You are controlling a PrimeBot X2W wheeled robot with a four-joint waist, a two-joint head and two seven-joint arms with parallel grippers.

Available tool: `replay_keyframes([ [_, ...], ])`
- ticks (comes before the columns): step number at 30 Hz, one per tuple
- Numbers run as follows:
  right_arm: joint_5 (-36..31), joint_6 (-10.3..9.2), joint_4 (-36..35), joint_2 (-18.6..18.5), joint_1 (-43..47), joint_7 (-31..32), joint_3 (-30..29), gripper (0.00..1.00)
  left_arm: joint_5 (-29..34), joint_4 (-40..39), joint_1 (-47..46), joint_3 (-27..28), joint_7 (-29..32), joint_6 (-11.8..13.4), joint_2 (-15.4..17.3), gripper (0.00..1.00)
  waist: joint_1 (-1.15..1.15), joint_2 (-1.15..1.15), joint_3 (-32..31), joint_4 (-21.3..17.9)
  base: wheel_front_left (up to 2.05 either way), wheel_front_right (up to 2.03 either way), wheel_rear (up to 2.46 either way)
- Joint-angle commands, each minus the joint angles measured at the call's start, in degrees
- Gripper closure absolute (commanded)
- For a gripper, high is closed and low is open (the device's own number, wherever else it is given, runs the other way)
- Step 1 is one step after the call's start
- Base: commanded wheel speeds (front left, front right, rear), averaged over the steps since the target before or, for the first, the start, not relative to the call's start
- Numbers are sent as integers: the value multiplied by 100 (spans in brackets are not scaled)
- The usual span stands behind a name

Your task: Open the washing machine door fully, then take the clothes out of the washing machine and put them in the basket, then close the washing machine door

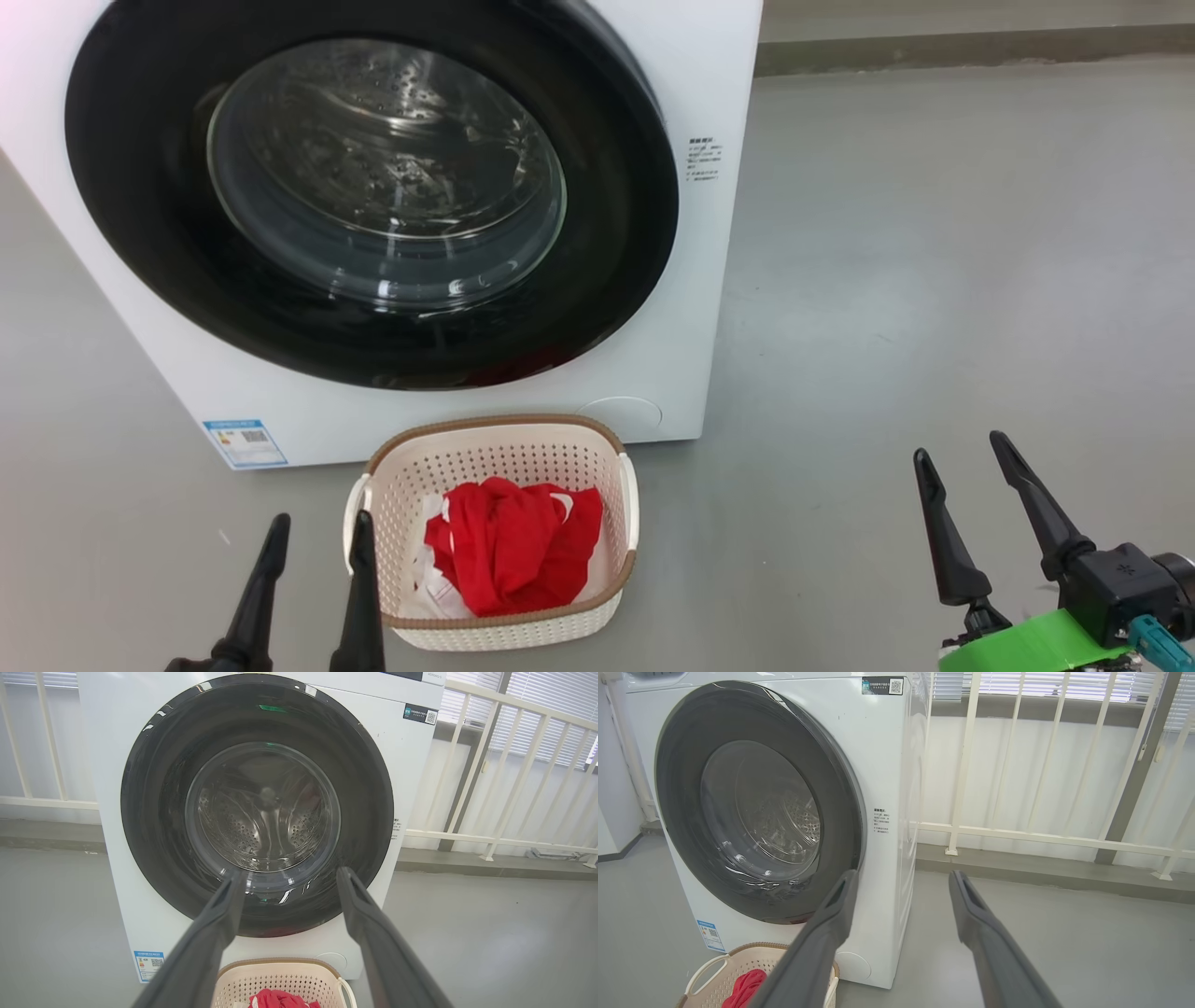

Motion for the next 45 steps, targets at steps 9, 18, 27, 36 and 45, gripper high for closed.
replay_keyframes([
  [9, 104, -22, -332, -35, 118, 4, 59, 0, 116, -129, 113, 255, -46, 122, 44, 0, 0, 0, -127, -89, 0, 0, 0],
  [18, 154, -22, -420, -35, 225, 4, 61, 0, 103, -145, 162, 277, -46, 157, 33, 0, 0, 0, -138, -103, 0, 0, 0],
  [27, 147, 1, -17, 106, 348, -1, 11, 100, 188, 207, 240, 3, 32, 135, -25, 100, 0, 0, -133, -103, 0, 0, 0],
  [36, 745, 0, 83, 71, 275, 106, 35, 100, -377, 297, 171, 35, 145, 82, -2, 100, 5, 0, -125, -81, 0, 0, 0],
  [45, 1389, -2, 164, 23, 166, 222, 59, 100, -983, 396, 65, 78, 268, 6, 24, 100, 0, 0, -102, -58, 0, 0, 0],
])
